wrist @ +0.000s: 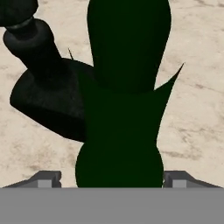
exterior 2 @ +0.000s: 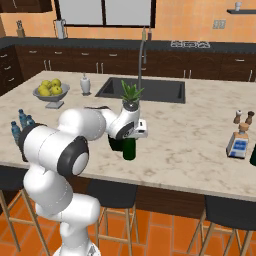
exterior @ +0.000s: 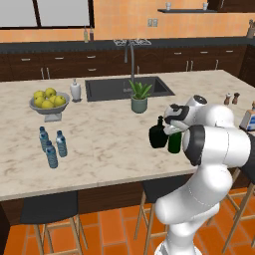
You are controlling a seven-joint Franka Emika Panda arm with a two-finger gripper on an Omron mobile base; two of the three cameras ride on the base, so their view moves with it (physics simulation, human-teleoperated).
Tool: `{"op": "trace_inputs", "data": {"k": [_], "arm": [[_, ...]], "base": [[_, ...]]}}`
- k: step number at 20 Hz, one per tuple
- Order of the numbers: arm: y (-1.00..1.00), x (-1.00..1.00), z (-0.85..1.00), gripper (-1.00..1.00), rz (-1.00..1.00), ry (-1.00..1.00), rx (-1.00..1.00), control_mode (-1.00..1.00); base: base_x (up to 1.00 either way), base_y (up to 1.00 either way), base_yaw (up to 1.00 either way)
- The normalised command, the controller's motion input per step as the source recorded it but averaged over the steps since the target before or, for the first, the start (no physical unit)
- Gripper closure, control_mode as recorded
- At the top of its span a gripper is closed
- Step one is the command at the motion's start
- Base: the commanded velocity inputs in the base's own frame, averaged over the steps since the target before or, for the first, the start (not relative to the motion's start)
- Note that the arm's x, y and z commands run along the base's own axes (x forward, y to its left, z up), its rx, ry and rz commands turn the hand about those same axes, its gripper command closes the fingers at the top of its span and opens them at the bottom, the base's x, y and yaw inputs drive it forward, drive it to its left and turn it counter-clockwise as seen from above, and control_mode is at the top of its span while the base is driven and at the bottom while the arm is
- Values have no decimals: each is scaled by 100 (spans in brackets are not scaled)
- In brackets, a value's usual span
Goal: Move the plastic bottles in the middle to the plastics group, and the glass bottles in the middle to the glass group.
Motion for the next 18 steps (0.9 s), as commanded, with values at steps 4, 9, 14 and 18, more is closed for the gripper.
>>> {"op": "trace_inputs", "data": {"k": [4,9,14,18], "arm": [[0,0,0,100,0,0,0,-100],[-19,-12,10,100,0,-3,0,-100],[-55,-11,45,100,-2,-9,0,-100],[-89,0,39,100,-7,-8,0,-100]], "base": [[0,0,0],[0,0,0],[0,0,0],[0,0,0]]}}
